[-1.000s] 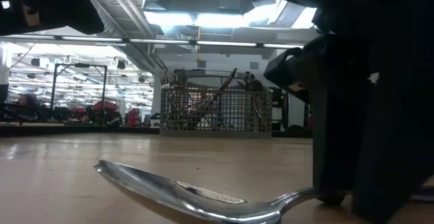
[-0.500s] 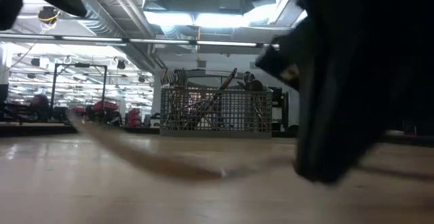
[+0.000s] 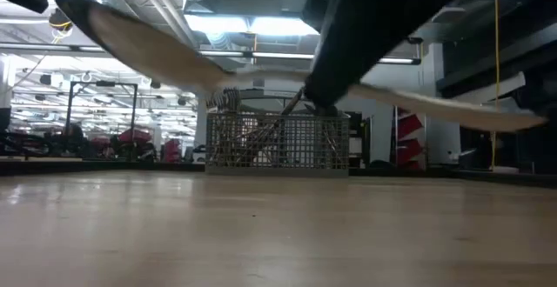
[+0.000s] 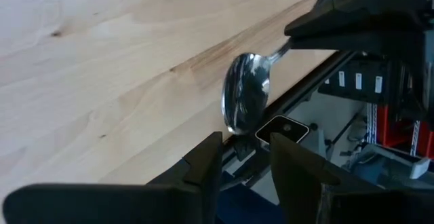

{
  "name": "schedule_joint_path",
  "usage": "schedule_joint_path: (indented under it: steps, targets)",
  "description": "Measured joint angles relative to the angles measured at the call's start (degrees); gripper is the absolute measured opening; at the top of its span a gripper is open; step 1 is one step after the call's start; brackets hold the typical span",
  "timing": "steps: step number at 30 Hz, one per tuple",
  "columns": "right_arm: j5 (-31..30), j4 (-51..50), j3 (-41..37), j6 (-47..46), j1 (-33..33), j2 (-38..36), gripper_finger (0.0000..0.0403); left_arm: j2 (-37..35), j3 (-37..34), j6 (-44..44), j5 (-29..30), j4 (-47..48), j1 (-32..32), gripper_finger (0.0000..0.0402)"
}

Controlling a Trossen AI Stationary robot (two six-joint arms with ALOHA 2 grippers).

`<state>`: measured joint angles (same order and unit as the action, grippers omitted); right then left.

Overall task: Sort silverware
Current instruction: Put the silver spoon into the dishwasher utensil holder

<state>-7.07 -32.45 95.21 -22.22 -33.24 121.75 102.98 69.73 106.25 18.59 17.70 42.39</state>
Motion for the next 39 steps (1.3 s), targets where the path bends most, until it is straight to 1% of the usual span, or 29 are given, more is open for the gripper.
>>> schedule_joint_path:
  steps: [9,12,17,24,29,32,34,37,39]
  targets:
    - [0.0,0.1,1.5,0.0,0.0,0.0,0.0009,0.0,0.0,0.3,0.5,0.0,0.0,0.0111]
    - [0.0,1.1,1.5,0.0,0.0,0.0,0.001,0.0,0.0,0.3,1.6,0.1,0.0,0.0111]
    - [0.0,2.9,1.5,0.0,0.0,-0.1,0.0008,0.0,0.0,0.3,1.8,0.1,-0.1,0.0111]
    - [-2.9,2.9,1.5,-0.4,-0.1,-0.1,0.0009,0.0,0.0,-1.3,1.9,0.0,-0.1,0.0111]
    - [-3.7,3.0,1.5,-0.5,-0.1,-0.1,0.0009,0.0,0.0,-3.2,1.9,0.0,-0.1,0.0111]
    - [-4.0,3.0,1.5,-0.5,-0.1,-0.1,0.0011,0.0,0.0,-5.4,1.9,0.0,-0.1,0.0092]
    - [-4.0,3.0,1.5,-0.5,-0.1,-0.2,0.0012,0.0,0.0,-6.0,1.9,-0.1,-0.1,0.0068]
    - [-3.9,3.0,1.5,-0.5,-0.2,-0.2,0.0013,0.0,0.0,-6.0,2.5,-0.1,-0.1,0.0022]
    - [-3.9,3.0,1.5,-0.6,-0.2,-0.2,0.0013,0.0,0.0,-6.0,3.7,0.1,-0.1,0.0008]
